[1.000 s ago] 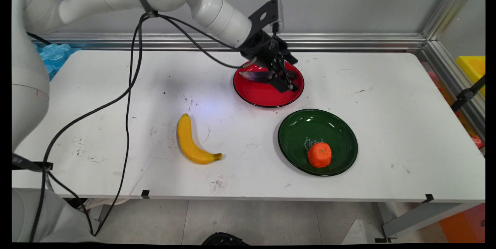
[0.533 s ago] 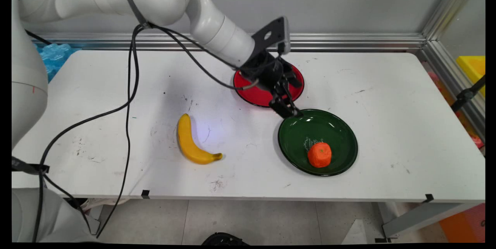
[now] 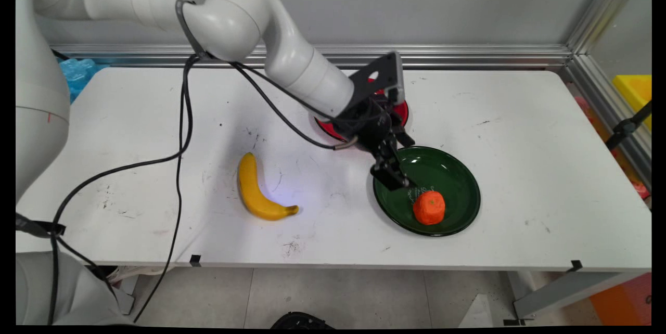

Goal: Pick up the mandarin from the green plate

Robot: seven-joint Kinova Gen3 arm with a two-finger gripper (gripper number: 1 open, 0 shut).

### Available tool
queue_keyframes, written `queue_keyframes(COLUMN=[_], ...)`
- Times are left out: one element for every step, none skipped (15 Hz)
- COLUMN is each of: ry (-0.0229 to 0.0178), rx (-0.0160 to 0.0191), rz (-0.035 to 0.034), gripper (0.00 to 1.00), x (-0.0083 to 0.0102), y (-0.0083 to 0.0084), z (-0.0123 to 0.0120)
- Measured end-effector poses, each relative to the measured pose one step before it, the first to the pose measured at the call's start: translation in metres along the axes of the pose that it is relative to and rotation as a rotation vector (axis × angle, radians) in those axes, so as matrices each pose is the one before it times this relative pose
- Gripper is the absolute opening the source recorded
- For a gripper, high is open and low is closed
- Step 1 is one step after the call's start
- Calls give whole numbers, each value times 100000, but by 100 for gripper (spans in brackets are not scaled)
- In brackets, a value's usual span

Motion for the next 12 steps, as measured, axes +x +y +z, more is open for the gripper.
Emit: queue_keyframes(ry=[-506,-441,-368,-390,-375,-293,-194,-295,-311,-275,-233,-134], rx=[-296,-297,-207,-150,-113,-44,-14,81,167,270,322,228], rz=[-331,-310,-240,-239,-238,-221,-169,-291,-333,-310,-328,-206], gripper=[100,100,100,100,100,100,100,100,100,100,100,100], x=[-26,-18,-20,-13,-19,-12,-19,-33,-39,-32,-31,-15], y=[407,384,296,308,277,199,122,159,153,119,81,45], z=[489,504,453,538,519,456,291,446,508,504,434,277])
